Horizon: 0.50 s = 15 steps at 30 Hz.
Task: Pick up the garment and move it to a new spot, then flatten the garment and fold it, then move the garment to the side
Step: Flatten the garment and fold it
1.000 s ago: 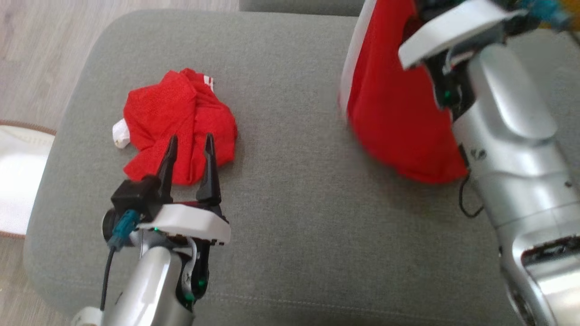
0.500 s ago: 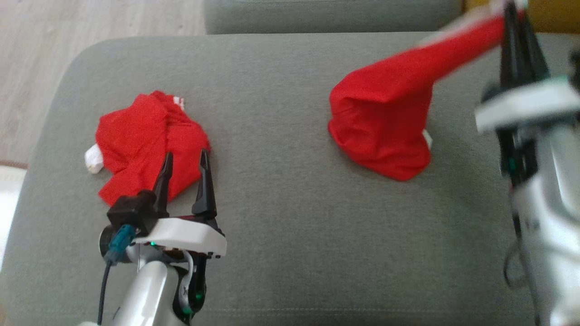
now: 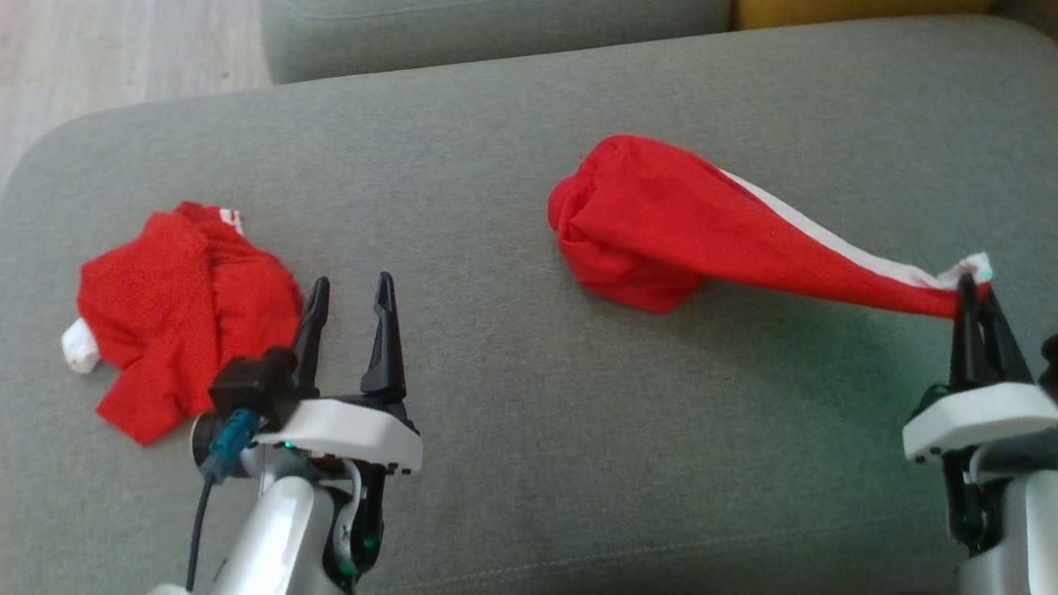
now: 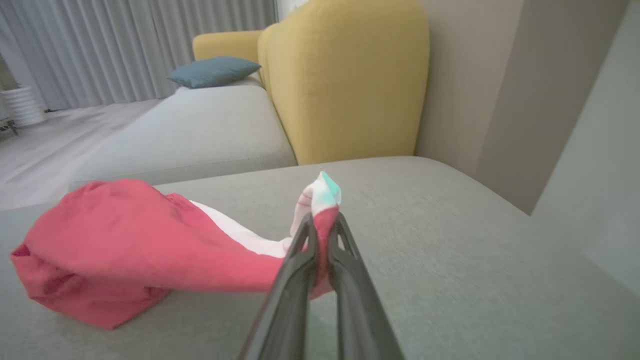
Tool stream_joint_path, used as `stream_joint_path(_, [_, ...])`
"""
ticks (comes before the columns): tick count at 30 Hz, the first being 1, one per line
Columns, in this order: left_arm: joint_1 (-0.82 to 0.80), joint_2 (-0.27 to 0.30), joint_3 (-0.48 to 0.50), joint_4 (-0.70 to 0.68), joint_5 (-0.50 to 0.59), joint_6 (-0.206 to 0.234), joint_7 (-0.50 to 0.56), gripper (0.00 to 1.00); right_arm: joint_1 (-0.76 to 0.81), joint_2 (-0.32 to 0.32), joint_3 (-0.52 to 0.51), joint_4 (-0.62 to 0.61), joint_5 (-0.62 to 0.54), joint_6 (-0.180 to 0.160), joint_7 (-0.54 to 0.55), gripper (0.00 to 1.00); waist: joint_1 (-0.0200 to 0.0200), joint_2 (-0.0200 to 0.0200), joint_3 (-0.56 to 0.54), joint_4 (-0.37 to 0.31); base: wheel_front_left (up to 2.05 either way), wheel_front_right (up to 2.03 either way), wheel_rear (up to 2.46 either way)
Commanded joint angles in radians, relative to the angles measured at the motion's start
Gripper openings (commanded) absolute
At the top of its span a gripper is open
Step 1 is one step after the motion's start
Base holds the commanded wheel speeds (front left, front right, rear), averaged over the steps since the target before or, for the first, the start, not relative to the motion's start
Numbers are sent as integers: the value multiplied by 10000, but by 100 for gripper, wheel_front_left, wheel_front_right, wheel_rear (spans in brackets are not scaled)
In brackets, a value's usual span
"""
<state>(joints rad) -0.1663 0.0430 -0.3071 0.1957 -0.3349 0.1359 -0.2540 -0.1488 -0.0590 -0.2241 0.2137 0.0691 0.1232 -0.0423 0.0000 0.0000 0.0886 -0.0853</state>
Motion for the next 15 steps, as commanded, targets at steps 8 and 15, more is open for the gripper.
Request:
stream_joint_path(8, [-557, 72, 236, -129, 92, -63, -78, 100, 782, 83, 361, -265, 201, 75, 897, 17, 0, 0, 75, -471, 0, 0, 0])
stream_joint_path(15, [-613, 72, 176, -90, 46, -59, -78, 100, 672, 85, 1032, -383, 887, 75, 43, 100, 0, 0, 3, -436, 0, 0, 0])
